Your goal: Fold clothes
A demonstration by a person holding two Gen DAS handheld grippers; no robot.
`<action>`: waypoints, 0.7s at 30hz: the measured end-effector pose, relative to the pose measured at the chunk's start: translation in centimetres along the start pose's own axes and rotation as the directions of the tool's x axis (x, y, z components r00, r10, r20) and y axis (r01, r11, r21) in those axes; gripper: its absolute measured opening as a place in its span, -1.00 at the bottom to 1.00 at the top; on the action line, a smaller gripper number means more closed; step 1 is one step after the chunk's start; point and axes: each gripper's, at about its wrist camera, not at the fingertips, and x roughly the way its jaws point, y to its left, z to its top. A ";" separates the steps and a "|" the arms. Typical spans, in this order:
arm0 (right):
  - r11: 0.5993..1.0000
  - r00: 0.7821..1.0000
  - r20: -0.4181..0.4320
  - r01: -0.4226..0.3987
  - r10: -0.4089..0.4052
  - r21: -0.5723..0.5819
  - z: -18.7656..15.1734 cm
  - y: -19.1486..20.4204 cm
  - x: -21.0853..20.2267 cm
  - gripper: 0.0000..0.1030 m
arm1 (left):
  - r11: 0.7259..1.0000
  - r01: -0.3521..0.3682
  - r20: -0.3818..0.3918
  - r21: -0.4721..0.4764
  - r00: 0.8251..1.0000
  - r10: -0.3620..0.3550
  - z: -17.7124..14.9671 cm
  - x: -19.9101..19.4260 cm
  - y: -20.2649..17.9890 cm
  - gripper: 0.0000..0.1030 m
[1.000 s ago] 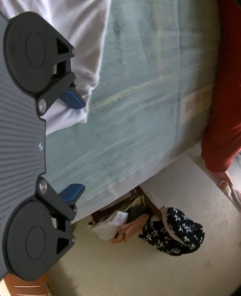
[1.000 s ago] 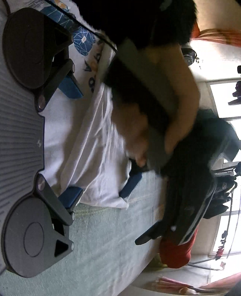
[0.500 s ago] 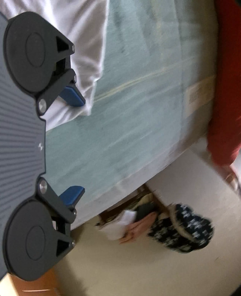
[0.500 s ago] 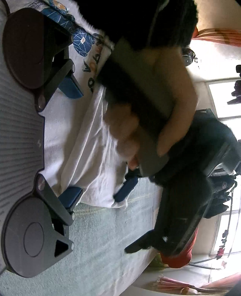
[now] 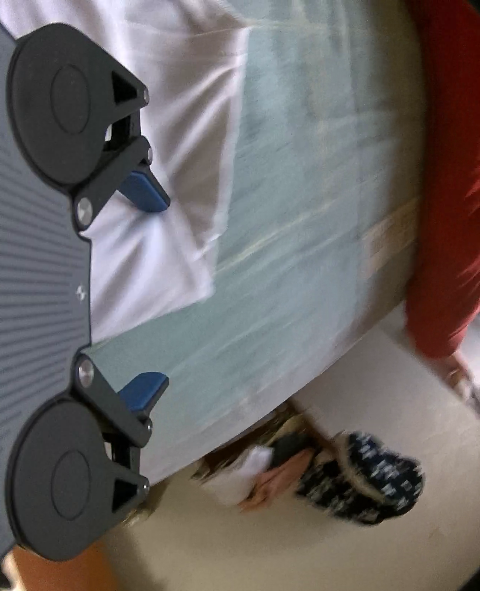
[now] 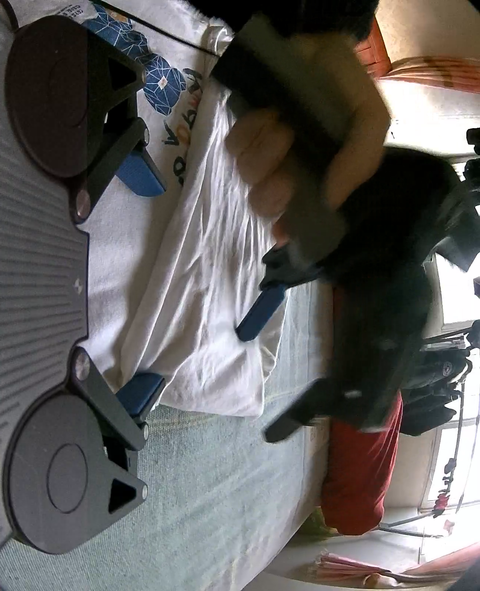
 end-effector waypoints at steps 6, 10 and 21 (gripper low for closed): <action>1.000 1.000 0.007 -0.011 0.011 0.010 0.0 -0.2 -0.3 1.00 | 1.000 0.004 0.039 -0.023 0.999 -0.003 -0.3 -4.1 0.3 0.82; 0.998 0.996 0.074 -0.052 0.049 0.044 0.3 -0.8 -2.0 1.00 | 1.000 -0.007 0.055 0.008 0.998 0.007 -1.8 -8.5 0.5 0.82; 0.983 0.976 0.147 -0.170 0.158 0.073 2.2 -1.1 -2.8 1.00 | 0.993 -0.029 0.094 -0.119 0.995 0.040 -10.1 -16.1 7.7 0.82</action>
